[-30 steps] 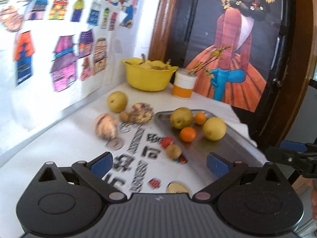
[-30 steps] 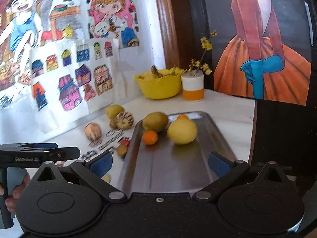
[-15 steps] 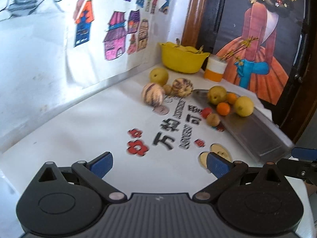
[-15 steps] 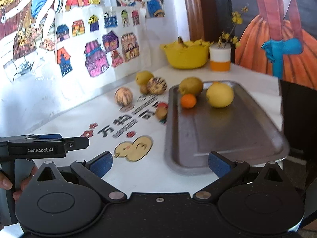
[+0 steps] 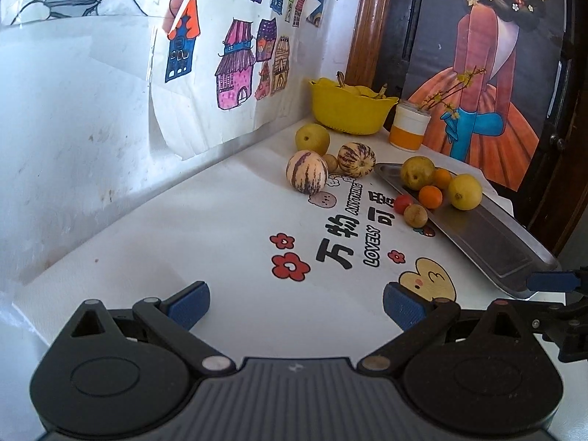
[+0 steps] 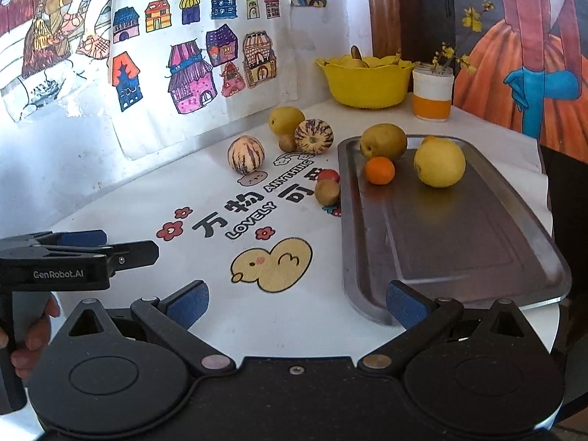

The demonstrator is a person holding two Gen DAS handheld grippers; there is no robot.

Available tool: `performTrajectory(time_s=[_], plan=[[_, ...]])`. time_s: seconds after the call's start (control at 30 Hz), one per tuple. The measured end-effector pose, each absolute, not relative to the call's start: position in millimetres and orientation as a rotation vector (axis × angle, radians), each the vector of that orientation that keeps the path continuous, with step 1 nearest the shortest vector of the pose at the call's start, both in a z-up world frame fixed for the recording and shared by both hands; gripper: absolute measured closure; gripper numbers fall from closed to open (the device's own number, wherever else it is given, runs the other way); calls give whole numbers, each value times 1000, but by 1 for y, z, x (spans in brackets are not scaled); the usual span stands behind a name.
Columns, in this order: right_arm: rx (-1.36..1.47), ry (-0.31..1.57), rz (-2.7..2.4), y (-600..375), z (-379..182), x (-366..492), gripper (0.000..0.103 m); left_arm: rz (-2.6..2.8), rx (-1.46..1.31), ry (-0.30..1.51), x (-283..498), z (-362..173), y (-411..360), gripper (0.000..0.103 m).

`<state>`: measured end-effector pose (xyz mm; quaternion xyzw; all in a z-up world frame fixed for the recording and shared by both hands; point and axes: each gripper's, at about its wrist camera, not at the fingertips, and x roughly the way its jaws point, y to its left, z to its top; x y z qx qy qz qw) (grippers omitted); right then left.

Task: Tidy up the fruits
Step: 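Lift both open tools away from the tray, then grasp the striped pepino melon with the left tool while the right tool grasps a brown kiwi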

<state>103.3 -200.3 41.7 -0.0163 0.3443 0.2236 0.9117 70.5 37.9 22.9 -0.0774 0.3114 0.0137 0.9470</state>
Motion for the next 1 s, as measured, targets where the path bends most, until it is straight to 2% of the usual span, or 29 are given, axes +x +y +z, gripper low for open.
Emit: performTrajectory(time_s=[0.5,0.7,0.87,1.0], plan=[[-312,528,485,-173,44,150,2,14,-101,663,142,33,34,1],[-415,493,513,-160,37,176,19,15,-25,668,190,34,25,1],[-476,496,514,-154,28,194,38,18,-1,681,221,28,23,1],[-488,519,527,-152,20,202,45,19,-7,702,241,19,24,1]])
